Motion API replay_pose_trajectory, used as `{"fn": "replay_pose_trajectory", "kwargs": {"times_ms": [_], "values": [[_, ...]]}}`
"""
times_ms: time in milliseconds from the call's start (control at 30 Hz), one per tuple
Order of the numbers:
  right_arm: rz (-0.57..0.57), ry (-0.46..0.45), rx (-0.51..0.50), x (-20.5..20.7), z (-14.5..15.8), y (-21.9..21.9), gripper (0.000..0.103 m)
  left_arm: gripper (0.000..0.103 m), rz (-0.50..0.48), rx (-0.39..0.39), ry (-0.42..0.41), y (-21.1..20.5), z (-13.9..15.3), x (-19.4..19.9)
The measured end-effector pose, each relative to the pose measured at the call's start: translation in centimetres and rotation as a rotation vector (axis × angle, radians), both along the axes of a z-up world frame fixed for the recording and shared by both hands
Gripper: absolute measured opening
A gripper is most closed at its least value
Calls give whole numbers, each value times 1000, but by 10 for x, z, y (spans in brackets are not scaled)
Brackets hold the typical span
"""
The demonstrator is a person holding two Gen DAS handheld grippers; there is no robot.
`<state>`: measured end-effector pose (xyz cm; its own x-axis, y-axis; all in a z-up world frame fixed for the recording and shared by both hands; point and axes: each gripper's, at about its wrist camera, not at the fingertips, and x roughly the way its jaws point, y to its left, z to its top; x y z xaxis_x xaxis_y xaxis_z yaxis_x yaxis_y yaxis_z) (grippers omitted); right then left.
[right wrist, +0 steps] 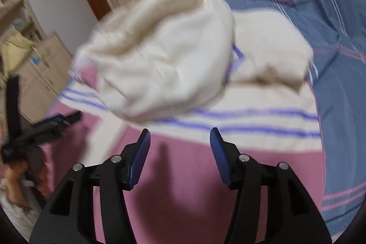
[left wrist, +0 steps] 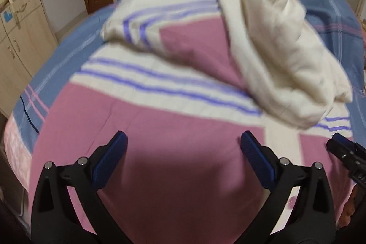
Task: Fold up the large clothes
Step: 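Release the hood and move both tools to the jacket's pink hem, then grasp the pink hem with both tools and lift it over the hood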
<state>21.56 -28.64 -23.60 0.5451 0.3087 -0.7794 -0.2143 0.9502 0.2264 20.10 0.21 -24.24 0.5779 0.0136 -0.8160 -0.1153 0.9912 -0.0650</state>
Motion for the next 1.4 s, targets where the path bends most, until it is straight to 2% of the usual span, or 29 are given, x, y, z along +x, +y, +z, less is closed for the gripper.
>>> {"fn": "replay_pose_trajectory", "kwargs": {"times_ms": [100,200,233,333,433,467,567,600,667,767,967,1067,1133,1233,1333,1400], "values": [[-12,-68,-43,-21,6,6,54,101,-26,60,-9,-8,-1,-12],[22,-124,103,-43,25,1,56,101,-33,-56,-34,0,13,-32],[20,-113,105,-46,24,0,59,101,-30,-59,-35,1,14,-36],[17,-47,-8,-44,0,8,62,101,-32,7,14,-2,-6,-38],[24,-87,-61,-49,-3,16,62,101,-38,39,1,-7,-11,-44],[29,-87,-55,-51,1,18,63,101,-32,22,13,-5,-9,-46],[51,-104,57,-64,13,12,63,101,-18,-57,3,1,-1,-59],[50,-100,72,-66,12,9,63,101,-17,-60,5,1,-2,-59],[40,-52,25,-63,-3,10,65,101,-25,-30,19,-4,-9,-51],[56,-92,-18,-67,-12,17,68,101,-36,23,5,-13,-14,-52],[77,-92,-103,-82,-6,27,72,101,-28,-16,28,-7,-10,-64],[86,-105,-116,-105,5,13,72,101,-27,-53,0,9,3,-95],[70,-132,-126,-126,14,-5,76,101,-17,-50,-37,24,10,-117],[-3,-120,-149,-150,15,-45,81,101,47,-53,-54,65,11,-146],[-105,-36,-39,-164,5,-93,81,101,139,-128,-59,122,4,-165],[-187,42,119,-172,-10,-125,81,101,214,-182,-51,160,-4,-175]]}}
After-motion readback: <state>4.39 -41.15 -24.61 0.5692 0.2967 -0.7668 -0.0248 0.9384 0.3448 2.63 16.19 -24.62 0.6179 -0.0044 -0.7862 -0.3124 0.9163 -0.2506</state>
